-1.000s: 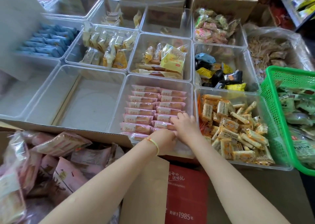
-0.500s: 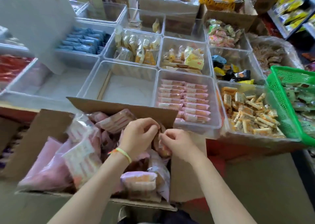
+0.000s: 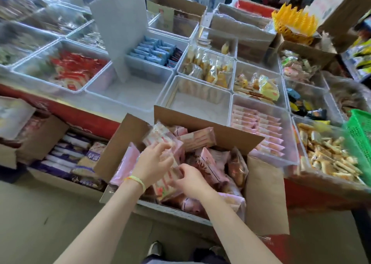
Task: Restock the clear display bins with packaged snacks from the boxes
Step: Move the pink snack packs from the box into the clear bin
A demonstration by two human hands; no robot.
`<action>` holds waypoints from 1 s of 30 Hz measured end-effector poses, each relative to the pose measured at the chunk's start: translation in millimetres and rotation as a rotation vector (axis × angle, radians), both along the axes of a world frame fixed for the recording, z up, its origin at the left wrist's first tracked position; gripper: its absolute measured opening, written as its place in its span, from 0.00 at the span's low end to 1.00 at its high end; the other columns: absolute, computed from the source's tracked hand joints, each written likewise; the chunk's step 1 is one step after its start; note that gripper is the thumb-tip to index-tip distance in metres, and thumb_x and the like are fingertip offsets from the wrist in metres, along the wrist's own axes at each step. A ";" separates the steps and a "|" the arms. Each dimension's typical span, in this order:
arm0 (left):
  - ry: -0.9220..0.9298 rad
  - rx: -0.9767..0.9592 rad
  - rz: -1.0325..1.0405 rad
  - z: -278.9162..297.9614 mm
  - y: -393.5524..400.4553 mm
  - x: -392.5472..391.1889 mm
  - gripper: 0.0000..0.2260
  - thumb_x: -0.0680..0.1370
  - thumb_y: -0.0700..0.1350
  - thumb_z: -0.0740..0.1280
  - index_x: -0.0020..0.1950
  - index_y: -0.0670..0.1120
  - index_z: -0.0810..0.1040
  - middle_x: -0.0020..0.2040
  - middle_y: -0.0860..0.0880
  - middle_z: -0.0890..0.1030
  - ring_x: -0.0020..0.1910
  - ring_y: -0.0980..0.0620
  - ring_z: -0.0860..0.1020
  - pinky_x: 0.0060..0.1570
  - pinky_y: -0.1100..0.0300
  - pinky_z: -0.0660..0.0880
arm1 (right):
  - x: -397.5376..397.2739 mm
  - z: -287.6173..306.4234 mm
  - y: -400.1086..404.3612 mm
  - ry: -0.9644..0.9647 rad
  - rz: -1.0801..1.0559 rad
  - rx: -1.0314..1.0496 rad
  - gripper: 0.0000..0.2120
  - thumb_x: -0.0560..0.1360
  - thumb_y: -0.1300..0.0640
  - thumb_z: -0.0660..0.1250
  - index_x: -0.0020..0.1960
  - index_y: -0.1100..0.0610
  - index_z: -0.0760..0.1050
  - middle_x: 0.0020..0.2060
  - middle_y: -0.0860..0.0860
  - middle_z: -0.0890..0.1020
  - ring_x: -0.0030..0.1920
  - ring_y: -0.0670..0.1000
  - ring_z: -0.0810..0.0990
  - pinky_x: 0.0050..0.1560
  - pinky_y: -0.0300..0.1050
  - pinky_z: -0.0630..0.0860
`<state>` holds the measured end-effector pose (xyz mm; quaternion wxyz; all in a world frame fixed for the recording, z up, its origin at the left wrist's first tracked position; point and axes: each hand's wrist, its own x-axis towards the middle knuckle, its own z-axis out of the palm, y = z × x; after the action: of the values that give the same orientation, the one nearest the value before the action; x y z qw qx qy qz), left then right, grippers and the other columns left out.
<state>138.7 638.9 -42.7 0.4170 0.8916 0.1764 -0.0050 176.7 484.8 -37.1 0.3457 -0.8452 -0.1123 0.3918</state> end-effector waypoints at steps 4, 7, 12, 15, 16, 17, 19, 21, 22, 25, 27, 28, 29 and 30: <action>-0.004 -0.126 0.018 5.3 7.0 1.1 0.15 0.79 0.49 0.67 0.65 0.51 0.76 0.53 0.52 0.80 0.52 0.53 0.79 0.56 0.53 0.75 | 9.6 15.9 -11.1 0.068 -0.118 0.121 0.17 0.74 0.44 0.72 0.55 0.56 0.80 0.50 0.54 0.85 0.52 0.53 0.84 0.58 0.54 0.80; -0.020 -0.365 0.086 13.7 10.2 10.6 0.09 0.78 0.51 0.68 0.57 0.52 0.80 0.47 0.53 0.84 0.47 0.54 0.81 0.50 0.55 0.78 | 20.4 37.5 -32.7 0.158 -0.208 0.245 0.22 0.72 0.44 0.72 0.55 0.61 0.80 0.51 0.60 0.85 0.54 0.60 0.84 0.61 0.62 0.78; -0.058 -0.726 0.053 38.8 -2.6 30.8 0.08 0.78 0.50 0.69 0.55 0.49 0.83 0.47 0.50 0.85 0.45 0.56 0.81 0.42 0.67 0.76 | 31.9 66.0 -69.6 0.199 -0.232 0.372 0.17 0.78 0.49 0.70 0.62 0.58 0.79 0.54 0.57 0.85 0.56 0.57 0.85 0.60 0.56 0.79; -0.092 -0.811 0.043 47.8 -20.7 44.6 0.08 0.77 0.48 0.70 0.54 0.47 0.83 0.46 0.51 0.84 0.43 0.60 0.81 0.41 0.68 0.77 | 34.8 74.7 -89.6 0.211 -0.291 0.453 0.17 0.79 0.53 0.69 0.64 0.60 0.77 0.56 0.58 0.85 0.56 0.56 0.84 0.53 0.49 0.81; -0.100 -0.829 0.050 48.8 -25.8 49.0 0.07 0.77 0.48 0.71 0.53 0.48 0.84 0.45 0.52 0.84 0.44 0.59 0.81 0.42 0.66 0.77 | 35.0 76.9 -95.1 0.212 -0.305 0.477 0.16 0.79 0.55 0.68 0.65 0.61 0.76 0.56 0.58 0.85 0.56 0.56 0.84 0.50 0.46 0.81; -0.102 -0.833 0.043 50.1 -32.5 54.5 0.06 0.77 0.47 0.71 0.52 0.48 0.84 0.45 0.52 0.85 0.44 0.58 0.81 0.43 0.65 0.77 | 35.9 78.1 -103.4 0.197 -0.321 0.500 0.16 0.79 0.57 0.68 0.65 0.61 0.76 0.55 0.57 0.85 0.55 0.56 0.84 0.48 0.44 0.82; -0.077 -0.849 0.013 53.2 -46.8 64.7 0.06 0.76 0.47 0.73 0.52 0.48 0.83 0.47 0.50 0.85 0.46 0.55 0.82 0.44 0.61 0.79 | 38.7 79.1 -120.1 0.148 -0.346 0.529 0.16 0.78 0.58 0.69 0.64 0.60 0.76 0.56 0.55 0.85 0.56 0.55 0.84 0.48 0.44 0.81; -0.033 -0.893 -0.030 58.3 -64.7 72.2 0.09 0.74 0.49 0.74 0.51 0.47 0.84 0.47 0.47 0.85 0.45 0.51 0.82 0.46 0.54 0.79 | 42.5 81.1 -136.3 0.107 -0.359 0.528 0.17 0.76 0.56 0.70 0.63 0.58 0.77 0.56 0.54 0.85 0.58 0.55 0.84 0.51 0.45 0.81; -0.028 -0.909 -0.052 60.4 -75.2 76.2 0.08 0.73 0.49 0.74 0.49 0.47 0.84 0.46 0.47 0.85 0.43 0.51 0.81 0.45 0.53 0.78 | 44.9 82.4 -145.2 0.088 -0.359 0.514 0.17 0.76 0.56 0.71 0.63 0.58 0.77 0.56 0.54 0.85 0.58 0.55 0.84 0.52 0.46 0.81; -0.061 -0.868 -0.081 62.9 -111.9 91.2 0.03 0.75 0.45 0.73 0.46 0.51 0.87 0.46 0.48 0.85 0.42 0.54 0.81 0.42 0.58 0.78 | 56.5 86.0 -174.2 0.070 -0.375 0.469 0.15 0.78 0.54 0.68 0.63 0.58 0.77 0.56 0.54 0.85 0.58 0.53 0.84 0.56 0.47 0.81; -0.076 -0.824 -0.088 64.4 -142.0 101.4 0.03 0.75 0.45 0.73 0.44 0.52 0.87 0.45 0.49 0.86 0.42 0.56 0.82 0.43 0.61 0.78 | 66.7 87.9 -194.2 0.089 -0.389 0.482 0.15 0.79 0.52 0.67 0.63 0.58 0.78 0.57 0.54 0.85 0.58 0.53 0.84 0.58 0.48 0.80; -0.079 -0.819 -0.090 64.9 -159.1 107.1 0.03 0.75 0.44 0.73 0.45 0.51 0.87 0.44 0.50 0.86 0.43 0.57 0.82 0.44 0.61 0.78 | 72.9 88.6 -205.0 0.094 -0.394 0.494 0.15 0.80 0.52 0.67 0.63 0.58 0.78 0.57 0.53 0.85 0.58 0.53 0.84 0.58 0.48 0.80; -0.082 -0.815 -0.090 65.0 -176.1 113.0 0.03 0.75 0.44 0.73 0.46 0.50 0.87 0.44 0.50 0.86 0.43 0.57 0.82 0.46 0.60 0.79 | 79.5 88.8 -216.8 0.100 -0.402 0.505 0.14 0.79 0.53 0.67 0.63 0.57 0.78 0.56 0.53 0.85 0.57 0.53 0.84 0.56 0.47 0.81; -0.085 -0.813 -0.082 63.9 -193.6 119.7 0.03 0.76 0.44 0.73 0.47 0.48 0.87 0.45 0.49 0.86 0.44 0.56 0.82 0.48 0.58 0.80 | 86.8 89.1 -229.1 0.106 -0.400 0.508 0.13 0.79 0.54 0.68 0.62 0.57 0.78 0.54 0.53 0.86 0.56 0.53 0.84 0.54 0.46 0.81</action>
<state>258.4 445.3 21.2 0.7416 0.6600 0.1070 -0.0543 263.6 255.7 52.0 0.6209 -0.7158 -0.0202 0.3190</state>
